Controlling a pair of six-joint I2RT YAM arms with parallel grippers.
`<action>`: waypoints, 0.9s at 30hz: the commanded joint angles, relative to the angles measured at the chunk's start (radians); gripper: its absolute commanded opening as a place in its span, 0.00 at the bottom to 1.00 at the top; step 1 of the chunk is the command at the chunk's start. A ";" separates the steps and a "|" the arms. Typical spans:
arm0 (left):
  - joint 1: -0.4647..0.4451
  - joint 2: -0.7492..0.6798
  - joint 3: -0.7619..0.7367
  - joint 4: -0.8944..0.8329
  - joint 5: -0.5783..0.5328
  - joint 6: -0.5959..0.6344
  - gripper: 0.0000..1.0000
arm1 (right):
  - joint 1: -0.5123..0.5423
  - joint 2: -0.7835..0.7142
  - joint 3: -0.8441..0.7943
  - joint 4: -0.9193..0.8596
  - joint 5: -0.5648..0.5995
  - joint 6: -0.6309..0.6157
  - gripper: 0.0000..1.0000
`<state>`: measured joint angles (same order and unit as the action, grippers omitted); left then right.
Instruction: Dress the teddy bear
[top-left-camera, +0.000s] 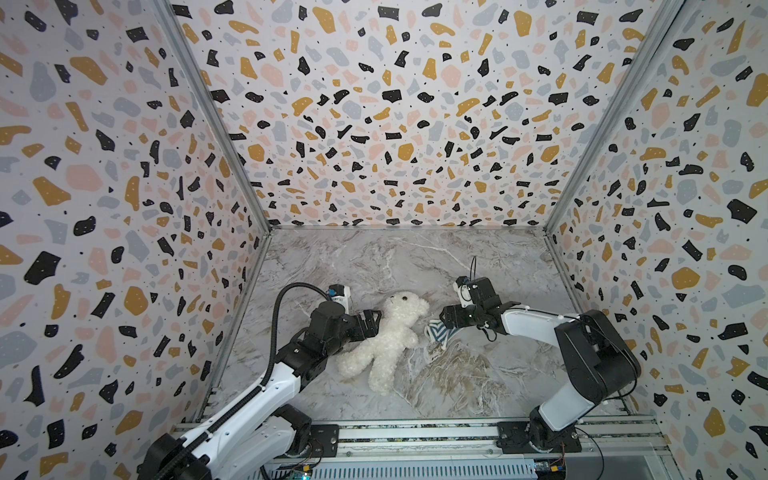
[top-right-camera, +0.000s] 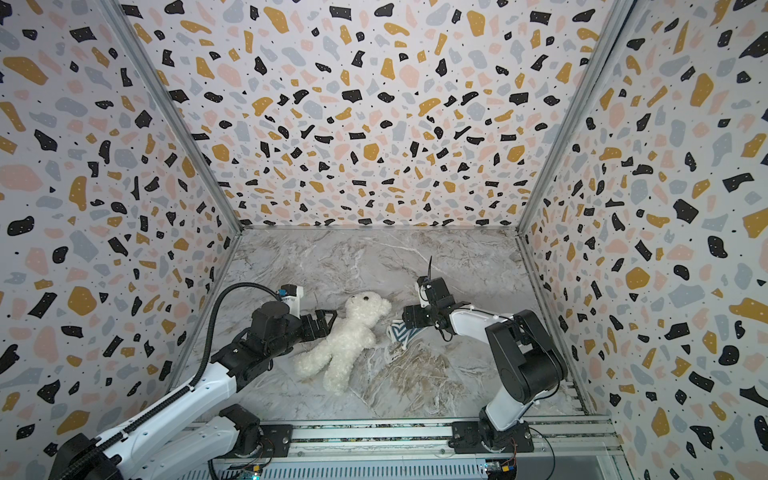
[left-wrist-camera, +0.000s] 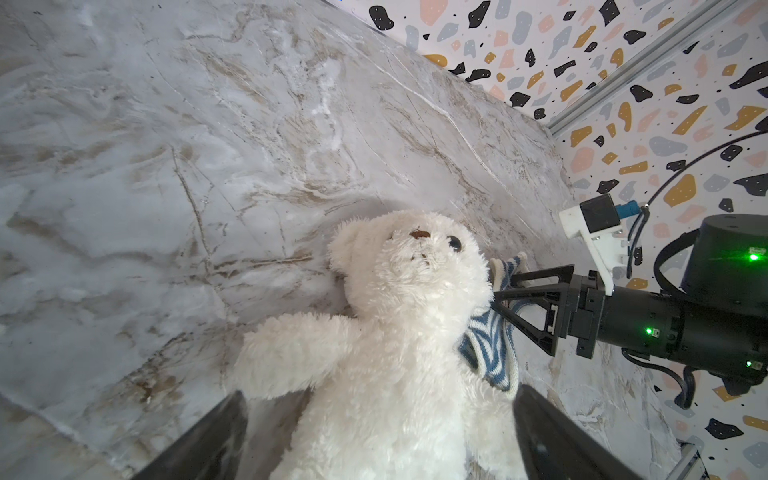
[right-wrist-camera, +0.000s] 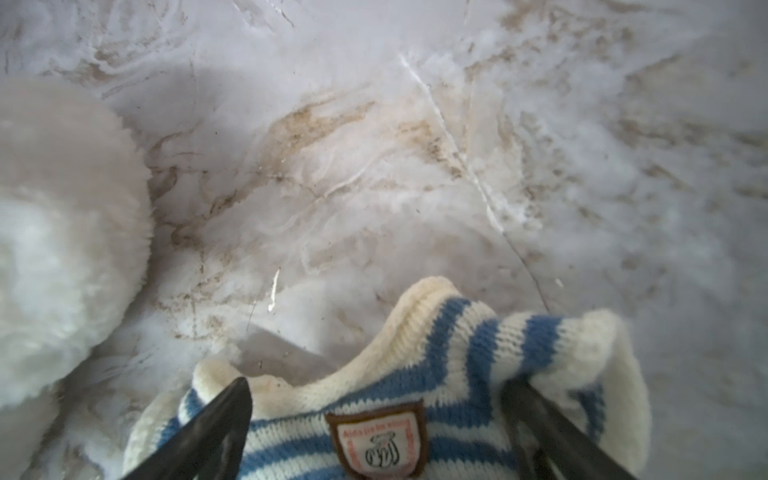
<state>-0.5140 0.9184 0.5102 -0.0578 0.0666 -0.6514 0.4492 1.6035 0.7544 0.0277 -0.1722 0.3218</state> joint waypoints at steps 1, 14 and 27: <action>-0.012 -0.008 -0.012 0.038 0.015 0.001 1.00 | 0.005 -0.069 -0.025 -0.027 -0.002 0.036 0.97; -0.088 0.076 0.017 0.058 0.021 0.023 1.00 | -0.010 -0.200 -0.089 -0.122 0.063 0.026 1.00; -0.115 0.099 0.036 0.033 0.004 0.062 1.00 | -0.026 -0.188 -0.145 -0.111 0.056 0.030 0.99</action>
<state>-0.6243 1.0176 0.5194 -0.0414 0.0811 -0.6170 0.4263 1.4330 0.6292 -0.0582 -0.1184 0.3428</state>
